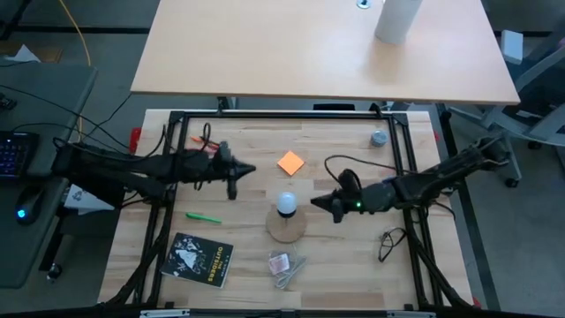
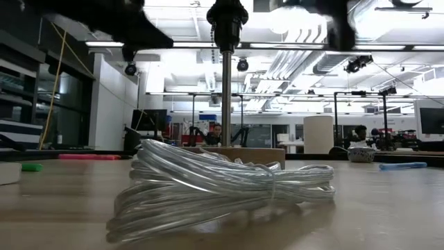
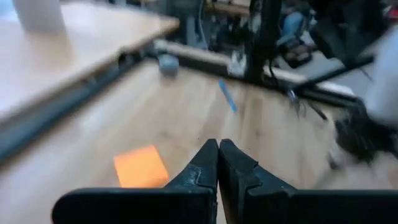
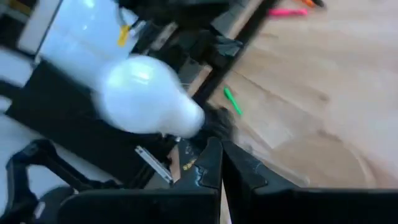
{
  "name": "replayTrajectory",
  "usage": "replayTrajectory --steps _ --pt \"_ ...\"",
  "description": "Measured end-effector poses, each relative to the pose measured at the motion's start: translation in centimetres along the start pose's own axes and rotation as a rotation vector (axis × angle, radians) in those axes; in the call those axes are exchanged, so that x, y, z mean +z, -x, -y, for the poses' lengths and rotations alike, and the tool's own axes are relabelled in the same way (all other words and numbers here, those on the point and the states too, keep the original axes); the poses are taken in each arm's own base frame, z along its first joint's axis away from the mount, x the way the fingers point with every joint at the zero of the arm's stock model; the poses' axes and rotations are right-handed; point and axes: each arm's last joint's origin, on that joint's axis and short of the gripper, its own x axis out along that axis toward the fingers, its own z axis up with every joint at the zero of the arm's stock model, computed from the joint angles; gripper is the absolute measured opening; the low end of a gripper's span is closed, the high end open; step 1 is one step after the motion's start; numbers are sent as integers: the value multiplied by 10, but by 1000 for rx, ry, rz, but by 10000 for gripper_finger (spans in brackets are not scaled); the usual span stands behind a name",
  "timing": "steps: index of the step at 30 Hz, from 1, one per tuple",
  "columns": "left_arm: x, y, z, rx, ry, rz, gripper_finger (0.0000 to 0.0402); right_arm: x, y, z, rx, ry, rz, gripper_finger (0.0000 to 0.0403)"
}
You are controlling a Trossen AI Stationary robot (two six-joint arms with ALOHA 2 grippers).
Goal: Screw lightbulb
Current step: Remove the white lightbulb from the lamp
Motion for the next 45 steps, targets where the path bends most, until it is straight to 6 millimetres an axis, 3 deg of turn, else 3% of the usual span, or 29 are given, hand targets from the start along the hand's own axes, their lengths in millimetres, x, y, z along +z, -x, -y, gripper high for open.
replayTrajectory --steps 2,6,10,12,26,36,45 --pt "18 -12 -3 -3 -45 36 0 9 -5 -15 -13 101 -15 0" --pt "33 -39 -8 -85 -105 -27 0 16 -24 -44 -49 319 -149 0" --pt "44 -52 -10 -137 -105 -60 0 11 -33 -65 -99 432 -264 0" --pt "38 -54 -11 -144 -121 -103 0 8 -37 -76 -70 440 -240 0" --pt "36 -75 18 -292 -135 -43 0 -17 -60 -75 -47 417 -159 0" --pt "37 -84 26 -316 -137 9 0 -19 -77 -76 -15 396 -77 0" --pt "35 -96 35 -418 -114 43 0 -19 -75 -77 -57 408 -19 0"
